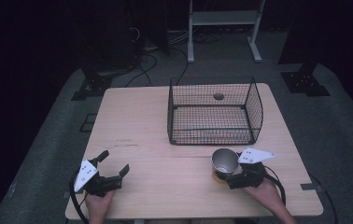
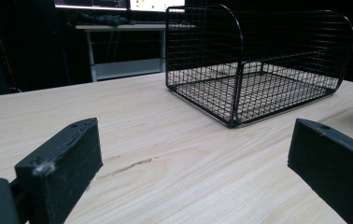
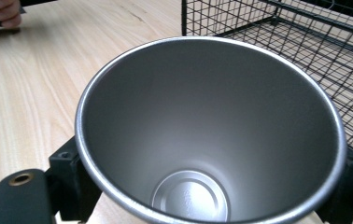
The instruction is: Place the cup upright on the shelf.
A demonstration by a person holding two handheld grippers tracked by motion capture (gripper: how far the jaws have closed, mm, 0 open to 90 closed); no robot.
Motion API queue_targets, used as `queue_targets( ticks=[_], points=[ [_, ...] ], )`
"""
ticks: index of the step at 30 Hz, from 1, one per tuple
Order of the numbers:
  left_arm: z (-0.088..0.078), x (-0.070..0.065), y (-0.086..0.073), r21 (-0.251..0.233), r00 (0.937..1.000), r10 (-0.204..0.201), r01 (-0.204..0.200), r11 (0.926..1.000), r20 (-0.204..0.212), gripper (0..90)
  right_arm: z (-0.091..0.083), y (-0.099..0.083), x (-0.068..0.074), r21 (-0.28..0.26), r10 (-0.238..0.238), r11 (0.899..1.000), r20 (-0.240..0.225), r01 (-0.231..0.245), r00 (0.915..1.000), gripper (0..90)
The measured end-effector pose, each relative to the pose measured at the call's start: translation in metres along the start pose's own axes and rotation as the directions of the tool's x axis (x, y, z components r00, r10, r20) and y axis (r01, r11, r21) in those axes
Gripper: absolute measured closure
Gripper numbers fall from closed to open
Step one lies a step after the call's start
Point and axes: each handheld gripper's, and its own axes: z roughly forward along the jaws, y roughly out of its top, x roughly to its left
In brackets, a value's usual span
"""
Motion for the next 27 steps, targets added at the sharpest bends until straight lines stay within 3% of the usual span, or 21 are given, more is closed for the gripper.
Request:
queue_targets(
  ticks=[9, 15, 27],
  points=[
    [0.0, 0.0, 0.0, 0.0, 1.0, 0.0, 0.0, 1.0, 0.0, 2.3, -0.013, 0.014, -0.009, -0.023, 0.042, 0.999, -0.061, -0.043, 0.9972, 13.4],
    [0.0, 0.0, 0.0, 0.0, 1.0, 0.0, 0.0, 1.0, 0.0, 2.3, -0.026, 0.022, -0.021, 0.001, 0.063, 0.998, -0.084, -0.064, 0.9945, 13.4],
    [0.0, 0.0, 0.0, 0.001, 1.0, 0.0, 0.0, 1.0, 0.0, 2.3, -0.041, 0.033, -0.034, 0.007, 0.062, 0.998, -0.086, -0.062, 0.9943, 13.4]
  ],
)
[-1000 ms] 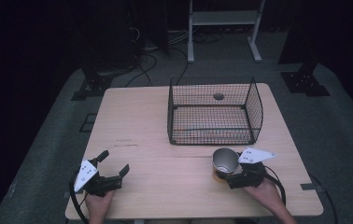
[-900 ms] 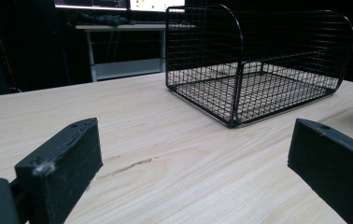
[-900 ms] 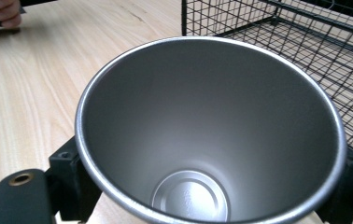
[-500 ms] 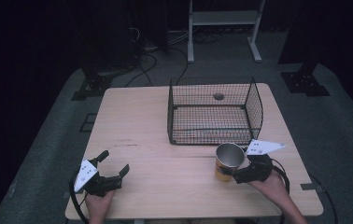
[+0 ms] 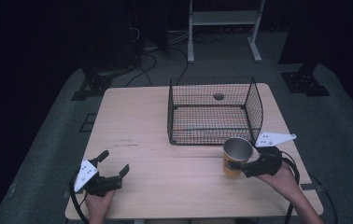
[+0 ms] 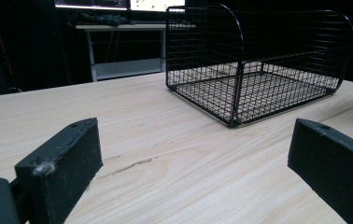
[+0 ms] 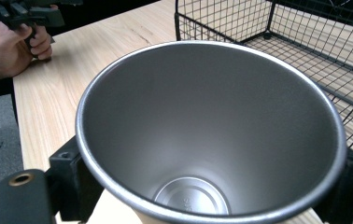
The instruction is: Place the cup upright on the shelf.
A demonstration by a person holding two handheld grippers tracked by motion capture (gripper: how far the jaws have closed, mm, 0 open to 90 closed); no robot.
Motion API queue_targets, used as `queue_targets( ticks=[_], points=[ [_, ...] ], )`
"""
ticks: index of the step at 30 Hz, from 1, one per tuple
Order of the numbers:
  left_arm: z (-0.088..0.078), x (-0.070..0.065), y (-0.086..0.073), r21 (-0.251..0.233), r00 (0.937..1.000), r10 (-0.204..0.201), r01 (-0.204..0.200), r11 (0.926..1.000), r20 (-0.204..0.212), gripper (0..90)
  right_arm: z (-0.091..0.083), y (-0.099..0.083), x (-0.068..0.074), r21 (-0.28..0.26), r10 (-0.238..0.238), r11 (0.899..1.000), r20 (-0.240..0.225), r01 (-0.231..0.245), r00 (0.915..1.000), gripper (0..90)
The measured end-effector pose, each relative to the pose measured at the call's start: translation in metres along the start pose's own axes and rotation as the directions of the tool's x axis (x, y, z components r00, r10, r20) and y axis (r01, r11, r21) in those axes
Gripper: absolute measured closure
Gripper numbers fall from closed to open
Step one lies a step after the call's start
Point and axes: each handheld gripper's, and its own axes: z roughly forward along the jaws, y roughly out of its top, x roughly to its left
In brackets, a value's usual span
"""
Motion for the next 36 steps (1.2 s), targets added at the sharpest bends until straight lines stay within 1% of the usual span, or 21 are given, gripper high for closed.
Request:
queue_targets(
  ticks=[3, 4, 8, 15, 21, 25, 29, 32, 34, 36],
  points=[
    [0.0, 0.0, 0.0, -0.001, 1.0, 0.0, 0.0, 1.0, 0.0, 2.3, -0.003, 0.005, -0.002, 0.001, -0.002, 1.0, -0.001, 0.002, 1.0, 13.4],
    [0.0, 0.0, 0.0, 0.0, 1.0, 0.0, 0.0, 1.0, 0.0, 2.3, -0.006, 0.009, -0.003, -0.004, -0.008, 1.0, 0.001, 0.008, 1.0, 13.4],
    [0.0, 0.0, 0.0, 0.001, 1.0, 0.0, 0.0, 1.0, 0.001, 2.3, -0.01, 0.016, -0.007, -0.007, -0.004, 1.0, -0.002, 0.004, 1.0, 13.4],
    [0.0, 0.0, 0.0, 0.0, 1.0, 0.0, 0.0, 1.0, 0.0, 2.3, -0.014, 0.023, -0.013, -0.021, 0.007, 1.0, -0.002, -0.007, 1.0, 13.3],
    [0.0, 0.0, 0.0, 0.001, 1.0, -0.002, 0.002, 1.0, 0.0, 2.3, -0.018, 0.034, -0.019, -0.034, 0.006, 0.999, -0.002, -0.006, 1.0, 13.4],
    [0.0, 0.0, 0.0, -0.001, 1.0, -0.003, 0.003, 1.0, 0.001, 2.3, -0.018, 0.042, -0.024, -0.034, 0.005, 0.999, 0.006, -0.005, 1.0, 13.4],
    [0.0, 0.0, 0.0, 0.0, 1.0, -0.001, 0.001, 1.0, 0.002, 2.3, -0.018, 0.048, -0.027, -0.045, 0.009, 0.999, 0.0, -0.009, 1.0, 13.4],
    [0.0, 0.0, 0.0, 0.0, 1.0, -0.001, 0.001, 1.0, 0.002, 2.3, -0.017, 0.053, -0.029, -0.042, -0.001, 0.999, 0.006, 0.001, 1.0, 13.4],
    [0.001, 0.0, 0.0, -0.001, 1.0, -0.004, 0.004, 1.0, 0.002, 2.3, -0.014, 0.06, -0.03, -0.046, -0.007, 0.999, 0.008, 0.008, 0.9999, 13.4],
    [0.001, 0.0, 0.0, 0.0, 1.0, -0.003, 0.003, 1.0, 0.001, 2.3, -0.013, 0.063, -0.031, -0.046, -0.01, 0.999, 0.011, 0.01, 0.9999, 13.4]
  ],
)
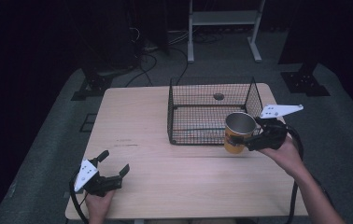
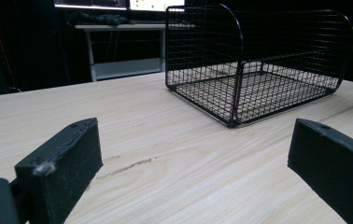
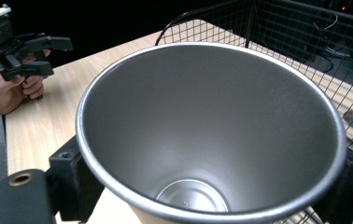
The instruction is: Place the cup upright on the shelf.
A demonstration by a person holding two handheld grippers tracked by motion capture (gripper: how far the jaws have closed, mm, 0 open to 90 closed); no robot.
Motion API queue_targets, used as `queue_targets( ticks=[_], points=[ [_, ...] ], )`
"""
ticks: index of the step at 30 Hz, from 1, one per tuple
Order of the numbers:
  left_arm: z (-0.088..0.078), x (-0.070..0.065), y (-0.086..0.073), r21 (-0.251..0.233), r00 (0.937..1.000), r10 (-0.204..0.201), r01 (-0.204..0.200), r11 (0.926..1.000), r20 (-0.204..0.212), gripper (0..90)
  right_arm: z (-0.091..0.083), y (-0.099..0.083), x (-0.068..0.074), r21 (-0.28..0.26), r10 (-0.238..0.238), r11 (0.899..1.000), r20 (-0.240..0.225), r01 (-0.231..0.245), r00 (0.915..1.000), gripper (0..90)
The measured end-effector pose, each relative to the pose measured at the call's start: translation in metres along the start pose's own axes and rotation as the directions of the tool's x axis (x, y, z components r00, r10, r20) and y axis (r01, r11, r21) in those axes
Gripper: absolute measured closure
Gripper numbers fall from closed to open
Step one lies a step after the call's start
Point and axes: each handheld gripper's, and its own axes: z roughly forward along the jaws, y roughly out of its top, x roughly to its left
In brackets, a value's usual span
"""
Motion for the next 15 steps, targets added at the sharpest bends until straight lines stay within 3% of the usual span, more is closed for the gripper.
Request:
queue_targets(
  ticks=[15],
  points=[
    [0.0, 0.0, 0.0, -0.001, 1.0, 0.003, -0.003, 1.0, 0.001, 2.3, 0.013, 0.031, -0.011, -0.001, -0.015, 1.0, 0.016, 0.015, 0.9998, 13.4]
  ],
)
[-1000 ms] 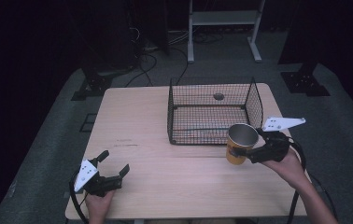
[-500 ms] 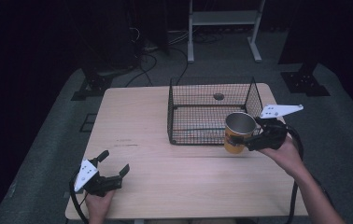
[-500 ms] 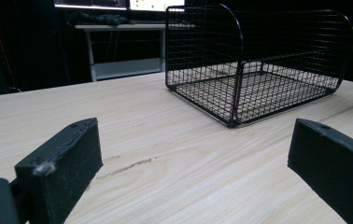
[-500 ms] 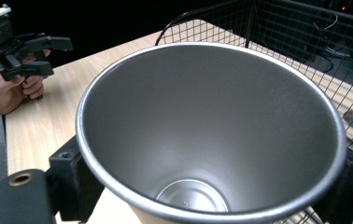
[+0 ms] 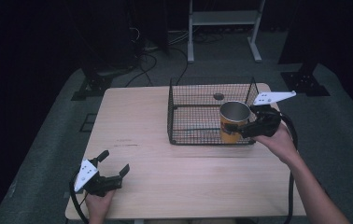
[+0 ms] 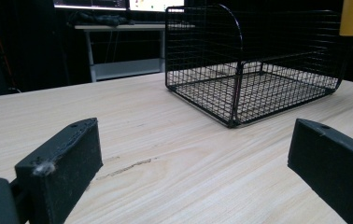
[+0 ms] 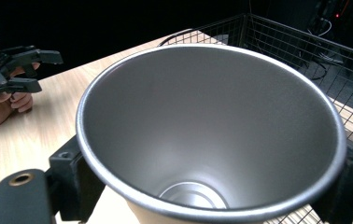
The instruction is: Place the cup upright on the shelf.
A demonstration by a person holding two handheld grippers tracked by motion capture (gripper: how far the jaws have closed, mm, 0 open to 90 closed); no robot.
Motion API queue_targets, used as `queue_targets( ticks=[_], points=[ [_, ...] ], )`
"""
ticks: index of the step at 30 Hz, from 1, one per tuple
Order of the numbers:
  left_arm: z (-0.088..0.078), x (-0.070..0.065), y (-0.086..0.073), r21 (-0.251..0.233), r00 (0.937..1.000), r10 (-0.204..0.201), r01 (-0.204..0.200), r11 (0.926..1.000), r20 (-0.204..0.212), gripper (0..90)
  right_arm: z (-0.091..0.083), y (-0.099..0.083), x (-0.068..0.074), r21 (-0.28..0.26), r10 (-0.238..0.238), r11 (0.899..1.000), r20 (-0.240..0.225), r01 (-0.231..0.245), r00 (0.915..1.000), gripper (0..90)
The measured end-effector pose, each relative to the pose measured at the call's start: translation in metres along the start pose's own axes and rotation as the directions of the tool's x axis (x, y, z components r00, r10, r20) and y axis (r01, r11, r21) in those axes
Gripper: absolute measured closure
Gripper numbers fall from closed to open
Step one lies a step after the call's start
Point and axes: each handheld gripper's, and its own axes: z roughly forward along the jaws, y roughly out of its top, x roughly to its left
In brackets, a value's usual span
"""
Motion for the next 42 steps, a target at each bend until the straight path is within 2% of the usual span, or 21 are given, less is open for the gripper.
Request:
queue_targets(
  ticks=[6, 13, 20, 25, 29, 35, 37, 38, 40, 42],
  points=[
    [0.0, 0.0, 0.0, 0.003, 1.0, 0.002, -0.002, 1.0, 0.001, 2.3, 0.008, 0.008, -0.01, 0.004, 0.012, 1.0, 0.006, -0.012, 0.9999, 13.4],
    [0.0, 0.0, 0.0, 0.001, 1.0, -0.001, 0.001, 1.0, 0.002, 2.3, 0.033, 0.024, -0.024, 0.063, -0.002, 0.998, 0.018, 0.001, 0.9998, 13.4],
    [0.0, 0.0, 0.0, -0.001, 1.0, -0.003, 0.003, 1.0, 0.003, 2.3, 0.049, 0.039, -0.033, 0.08, -0.003, 0.997, 0.023, 0.001, 0.9997, 13.4],
    [-0.001, 0.001, 0.0, -0.004, 1.0, -0.004, 0.004, 1.0, 0.005, 2.3, 0.069, 0.055, -0.039, 0.121, -0.025, 0.992, 0.018, 0.022, 0.9995, 13.4],
    [-0.001, 0.001, 0.0, -0.004, 1.0, -0.005, 0.005, 1.0, 0.006, 2.3, 0.08, 0.064, -0.043, 0.118, -0.022, 0.993, 0.012, 0.021, 0.9997, 13.4],
    [-0.001, 0.001, 0.0, -0.006, 1.0, -0.006, 0.006, 1.0, 0.007, 2.3, 0.094, 0.067, -0.05, 0.104, -0.011, 0.995, 0.007, 0.01, 0.9999, 13.4],
    [-0.001, 0.001, 0.0, -0.007, 1.0, -0.006, 0.006, 1.0, 0.008, 2.3, 0.105, 0.062, -0.059, 0.118, 0.007, 0.993, 0.027, -0.01, 0.9996, 13.3],
    [-0.001, 0.001, 0.0, -0.007, 0.9999, -0.007, 0.007, 1.0, 0.008, 2.3, 0.105, 0.062, -0.059, 0.118, 0.007, 0.993, 0.027, -0.01, 0.9996, 13.3],
    [-0.001, 0.001, 0.0, -0.009, 0.9999, -0.007, 0.008, 0.9999, 0.009, 2.3, 0.113, 0.056, -0.069, 0.127, 0.026, 0.991, 0.057, -0.033, 0.998, 13.2],
    [-0.001, 0.001, 0.0, -0.009, 0.9999, -0.008, 0.008, 0.9999, 0.008, 2.3, 0.118, 0.05, -0.076, 0.129, 0.048, 0.99, 0.056, -0.055, 0.9973, 13.2]
  ],
)
